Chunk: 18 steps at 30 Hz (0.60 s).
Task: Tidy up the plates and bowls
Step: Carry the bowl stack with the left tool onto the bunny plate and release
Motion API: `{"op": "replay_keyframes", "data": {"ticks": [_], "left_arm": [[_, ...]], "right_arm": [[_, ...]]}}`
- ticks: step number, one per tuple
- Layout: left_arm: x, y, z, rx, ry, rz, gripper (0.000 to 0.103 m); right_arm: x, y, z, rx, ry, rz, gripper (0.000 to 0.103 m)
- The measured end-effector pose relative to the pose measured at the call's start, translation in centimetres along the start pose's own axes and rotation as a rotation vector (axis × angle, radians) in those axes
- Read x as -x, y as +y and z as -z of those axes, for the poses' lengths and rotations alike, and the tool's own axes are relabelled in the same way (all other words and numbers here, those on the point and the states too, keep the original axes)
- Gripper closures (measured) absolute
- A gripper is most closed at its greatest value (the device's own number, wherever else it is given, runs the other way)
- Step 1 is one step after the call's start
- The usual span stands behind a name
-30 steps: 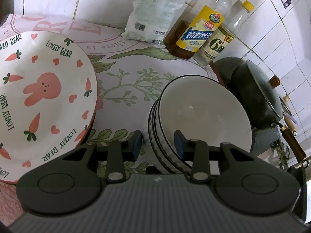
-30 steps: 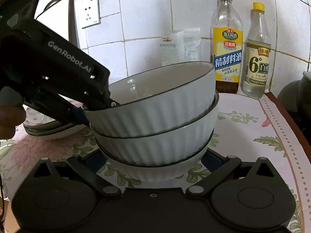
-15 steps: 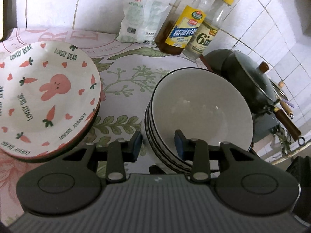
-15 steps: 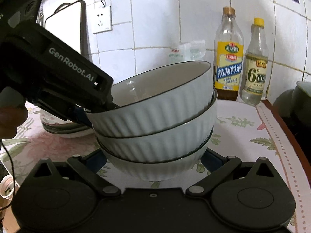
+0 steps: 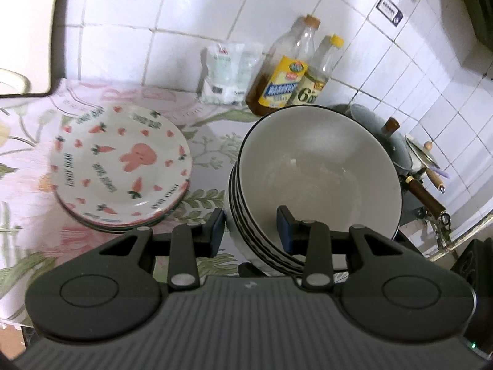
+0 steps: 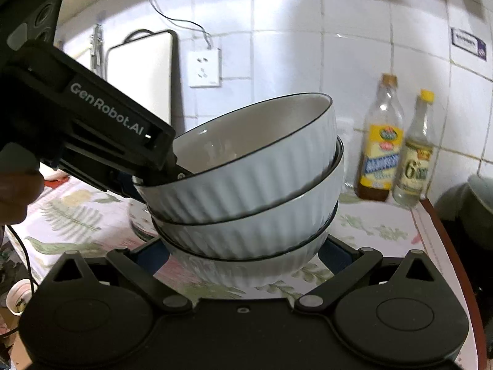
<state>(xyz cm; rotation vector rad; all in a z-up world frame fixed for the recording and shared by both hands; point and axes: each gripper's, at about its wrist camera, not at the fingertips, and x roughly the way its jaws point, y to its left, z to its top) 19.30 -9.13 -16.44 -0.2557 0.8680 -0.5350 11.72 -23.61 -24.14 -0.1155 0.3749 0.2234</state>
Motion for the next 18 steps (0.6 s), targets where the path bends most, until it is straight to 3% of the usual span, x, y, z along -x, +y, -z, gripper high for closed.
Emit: {"op": "replay_keyframes", "data": {"ticks": [9, 18], "left_arm": [[4.6, 2.6, -1.5, 0.029, -0.061, -0.055, 0.068], [4.6, 5.9, -3.7, 0.059, -0.090, -0.110, 0.068]], "right_arm": [[-1.2, 2.9, -2.9, 0.046, -0.045, -0.069, 0.000], [-5.2, 4.1, -4.6, 0.070, -0.067, -0.136, 0.000]]}}
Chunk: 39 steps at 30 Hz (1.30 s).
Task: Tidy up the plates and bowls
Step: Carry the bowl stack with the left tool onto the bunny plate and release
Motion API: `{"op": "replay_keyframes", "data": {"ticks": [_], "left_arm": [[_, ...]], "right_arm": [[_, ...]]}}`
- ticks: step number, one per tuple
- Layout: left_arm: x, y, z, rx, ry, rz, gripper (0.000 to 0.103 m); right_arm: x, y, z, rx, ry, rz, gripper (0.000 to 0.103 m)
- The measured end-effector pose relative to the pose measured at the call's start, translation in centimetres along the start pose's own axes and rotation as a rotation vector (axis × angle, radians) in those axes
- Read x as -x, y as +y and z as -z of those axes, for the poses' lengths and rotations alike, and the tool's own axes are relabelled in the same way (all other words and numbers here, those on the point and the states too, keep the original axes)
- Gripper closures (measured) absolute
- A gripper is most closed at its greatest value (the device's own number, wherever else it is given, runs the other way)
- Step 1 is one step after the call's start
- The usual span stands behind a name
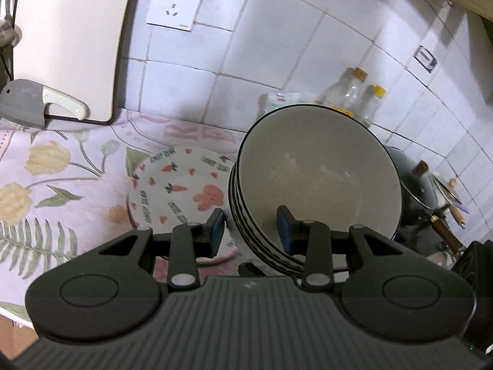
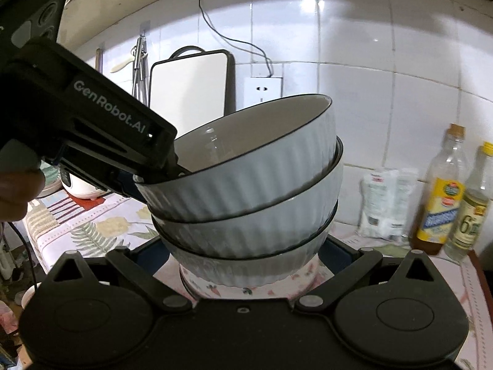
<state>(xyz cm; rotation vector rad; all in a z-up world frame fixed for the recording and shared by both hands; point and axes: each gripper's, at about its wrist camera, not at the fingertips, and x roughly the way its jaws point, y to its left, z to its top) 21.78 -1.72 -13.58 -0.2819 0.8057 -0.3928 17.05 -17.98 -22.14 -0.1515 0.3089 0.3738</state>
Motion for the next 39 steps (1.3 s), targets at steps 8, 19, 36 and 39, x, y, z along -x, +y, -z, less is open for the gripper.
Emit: {"op": "replay_keyframes", "data": {"ticks": [8, 19, 36, 39], "left_arm": [[-3.2, 2.8, -1.6, 0.033, 0.013, -0.030, 0.068], [-8.5, 6.2, -1.8, 0.083, 0.070, -0.060, 0.068], [-12.6, 7.8, -1.6, 0.091, 0.148, -0.103, 0.067], [-12.6, 7.6, -1.6, 0.072, 0.144, -0.112, 0.067]], "right_arm": [[-4.7, -0.3, -0.1, 0.004, 0.033, -0.042, 0.000], [-9.7, -0.6, 1.7, -0.010, 0.122, -0.083, 0.000], [-12.8, -1.2, 3.3, -0.033, 0.216, -0.102, 0.000], [-13.0, -1.1, 3.4, -0.033, 0.218, -0.096, 0.000]]}}
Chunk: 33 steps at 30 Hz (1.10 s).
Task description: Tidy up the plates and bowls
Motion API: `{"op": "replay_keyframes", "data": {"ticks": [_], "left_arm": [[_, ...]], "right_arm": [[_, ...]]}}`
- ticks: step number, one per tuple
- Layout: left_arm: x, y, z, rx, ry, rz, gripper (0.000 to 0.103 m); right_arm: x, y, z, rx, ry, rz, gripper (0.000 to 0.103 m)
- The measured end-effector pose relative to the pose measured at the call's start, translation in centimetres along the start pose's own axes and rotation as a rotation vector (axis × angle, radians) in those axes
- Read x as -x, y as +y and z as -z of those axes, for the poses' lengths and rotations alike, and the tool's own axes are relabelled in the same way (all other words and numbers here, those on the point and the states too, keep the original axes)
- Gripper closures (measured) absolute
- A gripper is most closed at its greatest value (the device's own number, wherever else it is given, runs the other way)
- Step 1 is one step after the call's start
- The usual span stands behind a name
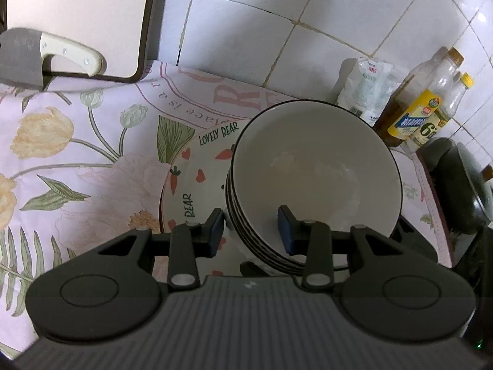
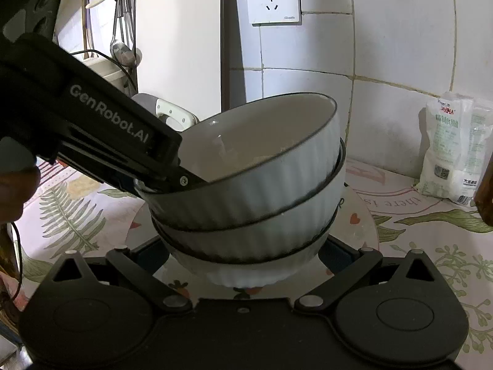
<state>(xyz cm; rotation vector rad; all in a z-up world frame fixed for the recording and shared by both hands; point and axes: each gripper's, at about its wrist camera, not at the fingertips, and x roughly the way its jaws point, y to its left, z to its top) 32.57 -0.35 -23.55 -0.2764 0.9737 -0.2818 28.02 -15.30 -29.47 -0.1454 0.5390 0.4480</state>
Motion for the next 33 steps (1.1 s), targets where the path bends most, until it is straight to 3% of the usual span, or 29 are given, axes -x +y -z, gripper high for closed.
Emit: {"op": "replay_keyframes", "data": {"ticks": [6, 9, 14, 18, 26, 33], "left_arm": [[0.0, 0.1, 0.1, 0.017, -0.006, -0.011, 0.066], [0.2, -0.4, 0.1, 0.002, -0.005, -0.033, 0.061], [1.8, -0.9, 0.4, 0.008, -0.026, -0.025, 0.052], [3.7, -1.6, 0.6, 0.002, -0.012, -0.041, 0.050], [11.1, -3.4, 1.4, -0.062, -0.058, -0.095, 0.045], [16.8, -4.3, 2.5, -0.108, -0.079, -0.096, 0.040]], "right_arm": [[-0.2, 0.3, 0.2, 0.017, 0.008, 0.009, 0.000], [-0.1, 0.5, -0.1, 0.016, 0.039, 0.014, 0.000], [2.2, 1.1, -0.1, -0.021, 0.024, 0.042, 0.000], [4.5, 1.4, 0.3, -0.066, 0.029, 0.079, 0.000], [11.8, 2.7, -1.3, -0.128, -0.001, 0.170, 0.000], [17.6, 3.0, -3.9, -0.221, -0.043, 0.233, 0.000]]}}
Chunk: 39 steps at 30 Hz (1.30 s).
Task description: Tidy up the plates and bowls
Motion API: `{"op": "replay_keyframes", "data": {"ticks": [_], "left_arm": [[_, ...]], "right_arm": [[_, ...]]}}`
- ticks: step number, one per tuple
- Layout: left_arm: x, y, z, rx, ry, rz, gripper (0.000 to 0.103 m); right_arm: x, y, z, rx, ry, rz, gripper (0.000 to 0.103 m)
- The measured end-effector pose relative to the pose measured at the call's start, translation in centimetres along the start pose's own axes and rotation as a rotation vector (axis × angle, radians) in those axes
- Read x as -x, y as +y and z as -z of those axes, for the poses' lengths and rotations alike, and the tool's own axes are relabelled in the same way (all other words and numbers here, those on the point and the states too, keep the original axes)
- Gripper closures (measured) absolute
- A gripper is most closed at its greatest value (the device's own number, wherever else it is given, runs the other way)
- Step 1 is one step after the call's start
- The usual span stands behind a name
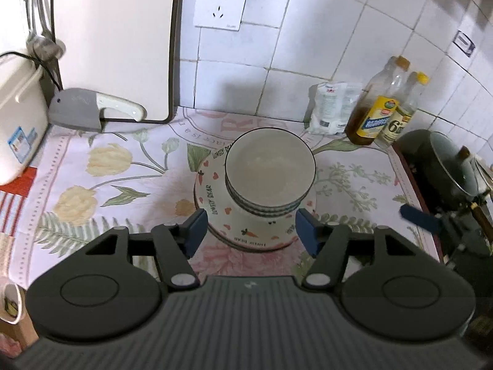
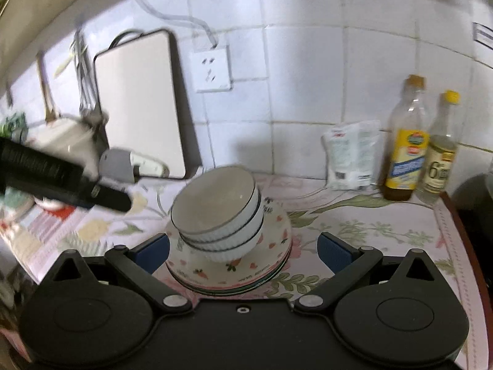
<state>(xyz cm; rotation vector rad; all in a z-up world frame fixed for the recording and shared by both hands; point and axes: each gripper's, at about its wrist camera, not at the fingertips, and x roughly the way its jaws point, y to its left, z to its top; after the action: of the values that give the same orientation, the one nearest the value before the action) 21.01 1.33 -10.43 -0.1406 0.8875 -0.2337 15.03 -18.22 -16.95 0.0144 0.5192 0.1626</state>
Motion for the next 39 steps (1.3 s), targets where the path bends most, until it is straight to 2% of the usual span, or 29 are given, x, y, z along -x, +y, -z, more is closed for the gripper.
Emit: {"op": "replay_keyframes", "data": {"ticks": [8, 11, 17, 23, 26, 31, 39], "left_arm": [[3.7, 0.8, 1.3, -0.024, -0.002, -0.039, 0.031], [5.1, 0.8, 1.9, -0.027, -0.014, -0.047, 0.018], [7.2, 0.1, 2.7, -0.052, -0.037, -0.079, 0.008], [8.9, -0.7, 3.2, -0.081, -0.038, -0.123, 0.003], [9.8, -0.8, 3.3, -0.075, -0.035, -0.119, 0.003], [10.7, -1.1, 3.6, -0.070, 0.015, -0.129, 0.003], [12.4, -1.7, 3.8, -0.080, 0.028, -0.156, 0.003]], "right_arm": [[3.7, 1.2, -1.2, 0.015, 0.037, 0.108, 0.000], [5.1, 1.2, -1.3, -0.025, 0.069, 0.121, 0.000], [7.8, 1.5, -1.4, -0.070, 0.096, 0.176, 0.000], [9.8, 2.1, -2.1, -0.065, 0.137, 0.263, 0.000], [11.3, 2.3, -2.3, -0.071, 0.130, 0.250, 0.000], [13.0, 3.0, -2.9, -0.065, 0.149, 0.263, 0.000], [15.1, 3.9, -3.5, -0.059, 0.155, 0.257, 0.000]]}}
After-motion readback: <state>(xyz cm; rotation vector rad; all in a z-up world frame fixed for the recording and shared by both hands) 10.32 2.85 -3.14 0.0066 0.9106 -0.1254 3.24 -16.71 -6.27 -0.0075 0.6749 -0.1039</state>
